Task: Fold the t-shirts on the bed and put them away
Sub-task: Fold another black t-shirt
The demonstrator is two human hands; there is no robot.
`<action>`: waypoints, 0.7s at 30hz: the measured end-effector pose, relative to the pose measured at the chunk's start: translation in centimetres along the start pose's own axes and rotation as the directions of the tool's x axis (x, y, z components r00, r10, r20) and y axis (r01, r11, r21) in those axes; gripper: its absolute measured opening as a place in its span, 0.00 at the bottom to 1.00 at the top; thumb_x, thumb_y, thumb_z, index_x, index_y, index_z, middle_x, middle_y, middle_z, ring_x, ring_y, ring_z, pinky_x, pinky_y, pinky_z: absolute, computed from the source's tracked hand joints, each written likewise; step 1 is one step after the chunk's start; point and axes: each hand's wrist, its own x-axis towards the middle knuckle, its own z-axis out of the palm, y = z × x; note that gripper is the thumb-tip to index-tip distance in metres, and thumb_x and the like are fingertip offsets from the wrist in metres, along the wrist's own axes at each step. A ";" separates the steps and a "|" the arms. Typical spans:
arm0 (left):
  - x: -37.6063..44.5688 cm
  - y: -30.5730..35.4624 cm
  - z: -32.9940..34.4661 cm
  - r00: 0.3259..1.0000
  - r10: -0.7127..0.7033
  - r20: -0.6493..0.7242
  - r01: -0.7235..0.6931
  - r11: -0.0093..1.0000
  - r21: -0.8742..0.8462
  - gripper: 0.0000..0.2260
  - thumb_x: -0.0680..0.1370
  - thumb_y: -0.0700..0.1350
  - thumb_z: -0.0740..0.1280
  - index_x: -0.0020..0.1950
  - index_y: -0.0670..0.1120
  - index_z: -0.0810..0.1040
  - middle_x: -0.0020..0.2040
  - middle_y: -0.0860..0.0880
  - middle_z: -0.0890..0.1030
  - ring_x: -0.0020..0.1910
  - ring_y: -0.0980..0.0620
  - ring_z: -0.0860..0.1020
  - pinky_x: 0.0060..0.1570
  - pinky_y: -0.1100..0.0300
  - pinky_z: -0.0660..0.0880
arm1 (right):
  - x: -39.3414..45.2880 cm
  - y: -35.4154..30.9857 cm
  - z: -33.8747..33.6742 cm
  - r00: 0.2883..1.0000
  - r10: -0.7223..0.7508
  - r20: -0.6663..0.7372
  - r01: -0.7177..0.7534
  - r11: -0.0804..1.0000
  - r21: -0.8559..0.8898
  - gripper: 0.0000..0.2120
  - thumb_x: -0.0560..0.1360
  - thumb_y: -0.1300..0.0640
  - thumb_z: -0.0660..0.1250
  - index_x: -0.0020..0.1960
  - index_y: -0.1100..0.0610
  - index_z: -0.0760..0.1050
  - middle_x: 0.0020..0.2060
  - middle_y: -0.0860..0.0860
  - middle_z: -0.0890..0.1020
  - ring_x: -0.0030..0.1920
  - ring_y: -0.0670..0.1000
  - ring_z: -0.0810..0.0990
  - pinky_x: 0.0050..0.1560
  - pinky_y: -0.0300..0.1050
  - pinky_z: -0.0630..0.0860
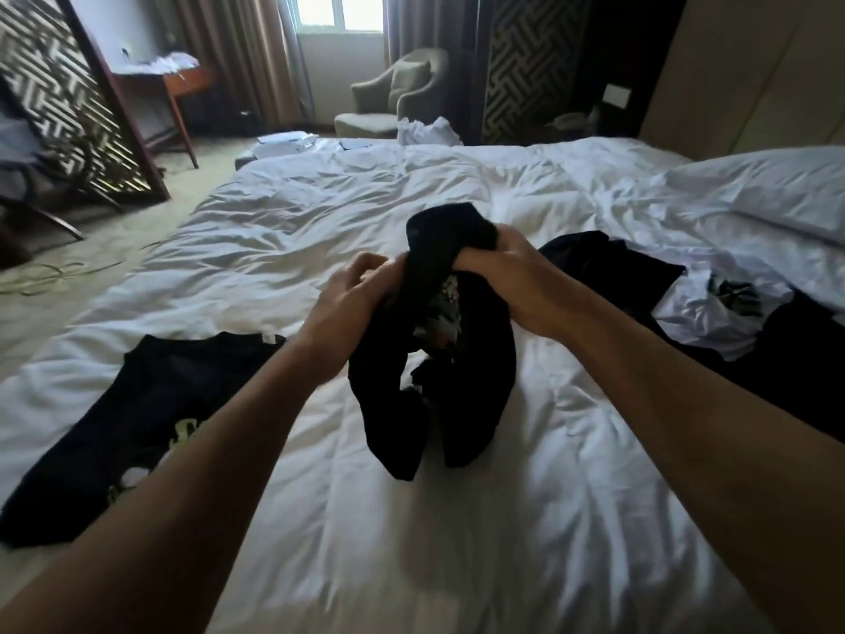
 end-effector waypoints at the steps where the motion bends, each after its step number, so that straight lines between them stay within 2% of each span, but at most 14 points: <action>1: -0.7 0.3 -0.4 0.999 0.005 0.047 -0.007 1.000 0.024 0.16 0.70 0.60 0.72 0.47 0.49 0.81 0.39 0.53 0.83 0.37 0.54 0.81 0.39 0.62 0.76 | -0.4 -0.4 0.2 0.999 -0.031 -0.012 0.031 1.000 -0.005 0.12 0.71 0.61 0.69 0.54 0.60 0.80 0.46 0.56 0.84 0.48 0.54 0.83 0.56 0.54 0.77; 2: -1.6 0.6 -0.8 0.996 0.010 0.091 -0.014 0.999 0.046 0.13 0.71 0.57 0.75 0.48 0.50 0.82 0.40 0.53 0.84 0.38 0.56 0.82 0.40 0.64 0.77 | -1.0 -0.8 0.6 0.998 -0.055 -0.024 0.055 0.998 -0.004 0.11 0.71 0.63 0.68 0.52 0.61 0.80 0.44 0.55 0.83 0.46 0.53 0.82 0.53 0.51 0.77; 3: -2.5 0.7 -1.3 0.991 0.019 0.135 -0.033 0.993 0.109 0.06 0.72 0.51 0.76 0.44 0.51 0.82 0.37 0.55 0.84 0.36 0.60 0.81 0.37 0.68 0.75 | -1.7 -1.2 0.8 0.997 -0.070 -0.029 0.070 0.998 -0.003 0.10 0.71 0.64 0.68 0.52 0.61 0.80 0.43 0.55 0.83 0.45 0.52 0.82 0.51 0.50 0.78; 4: -3.0 0.8 -1.9 0.987 0.035 0.155 -0.069 0.973 0.221 0.07 0.73 0.46 0.77 0.38 0.53 0.81 0.31 0.58 0.81 0.31 0.63 0.78 0.34 0.71 0.72 | -2.3 -1.5 0.9 0.997 -0.074 -0.029 0.074 0.997 -0.006 0.10 0.72 0.65 0.68 0.52 0.62 0.80 0.44 0.56 0.83 0.46 0.53 0.83 0.52 0.50 0.78; 5: -3.6 0.9 -2.5 0.988 0.048 0.149 -0.100 0.925 0.366 0.11 0.73 0.44 0.76 0.33 0.55 0.80 0.27 0.60 0.77 0.27 0.65 0.74 0.31 0.72 0.69 | -3.0 -2.1 1.2 0.997 -0.079 -0.012 0.078 0.997 -0.015 0.10 0.73 0.66 0.68 0.54 0.63 0.79 0.46 0.59 0.83 0.47 0.55 0.83 0.55 0.52 0.77; 7: -4.7 1.3 -3.7 0.991 0.083 0.103 -0.123 0.868 0.481 0.15 0.74 0.43 0.75 0.30 0.55 0.78 0.26 0.59 0.75 0.25 0.64 0.70 0.30 0.70 0.66 | -4.6 -3.6 1.8 0.997 -0.053 0.059 0.056 0.998 -0.040 0.11 0.75 0.66 0.68 0.57 0.66 0.78 0.52 0.66 0.82 0.54 0.64 0.82 0.62 0.59 0.75; 10: -6.4 3.2 -5.4 0.988 0.156 0.020 -0.148 0.879 0.453 0.10 0.75 0.42 0.73 0.35 0.52 0.80 0.32 0.53 0.79 0.30 0.60 0.73 0.33 0.68 0.69 | -6.8 -6.2 2.7 0.987 0.048 0.151 -0.033 0.994 -0.103 0.15 0.75 0.62 0.70 0.60 0.65 0.78 0.57 0.67 0.80 0.59 0.67 0.79 0.66 0.61 0.73; 13: -8.5 5.4 -6.8 0.985 0.175 0.006 -0.165 0.917 0.364 0.10 0.75 0.39 0.73 0.35 0.50 0.81 0.28 0.57 0.78 0.27 0.62 0.74 0.32 0.65 0.70 | -9.0 -8.4 3.6 0.978 0.064 0.199 -0.038 0.991 -0.131 0.17 0.76 0.58 0.71 0.62 0.65 0.78 0.58 0.63 0.82 0.60 0.63 0.80 0.67 0.57 0.73; 15: -9.8 7.1 -7.7 0.979 0.201 0.019 -0.192 0.900 0.392 0.11 0.72 0.40 0.75 0.33 0.52 0.81 0.29 0.56 0.78 0.29 0.60 0.75 0.37 0.61 0.71 | -10.3 -10.2 4.4 0.990 0.024 0.141 -0.009 0.994 -0.106 0.15 0.77 0.56 0.70 0.60 0.64 0.79 0.57 0.61 0.82 0.59 0.61 0.81 0.66 0.54 0.75; 17: -11.2 8.8 -8.3 0.974 0.227 0.007 -0.209 0.882 0.423 0.05 0.66 0.45 0.77 0.34 0.53 0.82 0.34 0.52 0.81 0.35 0.55 0.77 0.43 0.56 0.73 | -11.0 -11.9 4.9 0.998 -0.068 -0.006 0.067 0.997 -0.039 0.09 0.78 0.57 0.68 0.53 0.62 0.81 0.53 0.60 0.83 0.55 0.59 0.82 0.66 0.57 0.74; 19: -12.5 10.6 -8.7 0.966 0.259 0.008 -0.236 0.868 0.436 0.06 0.65 0.44 0.76 0.37 0.48 0.81 0.35 0.48 0.80 0.35 0.52 0.76 0.44 0.55 0.72 | -11.5 -13.6 5.2 0.980 -0.174 -0.092 0.170 0.984 -0.045 0.05 0.79 0.58 0.67 0.51 0.59 0.81 0.50 0.58 0.84 0.52 0.57 0.82 0.66 0.56 0.74; 21: -13.9 12.3 -8.8 0.953 0.304 0.020 -0.278 0.840 0.465 0.07 0.69 0.40 0.77 0.40 0.41 0.80 0.35 0.48 0.79 0.35 0.52 0.75 0.43 0.55 0.72 | -12.5 -15.1 5.3 0.967 -0.242 -0.083 0.235 0.968 -0.086 0.06 0.79 0.57 0.67 0.51 0.57 0.82 0.49 0.56 0.85 0.52 0.55 0.83 0.62 0.52 0.77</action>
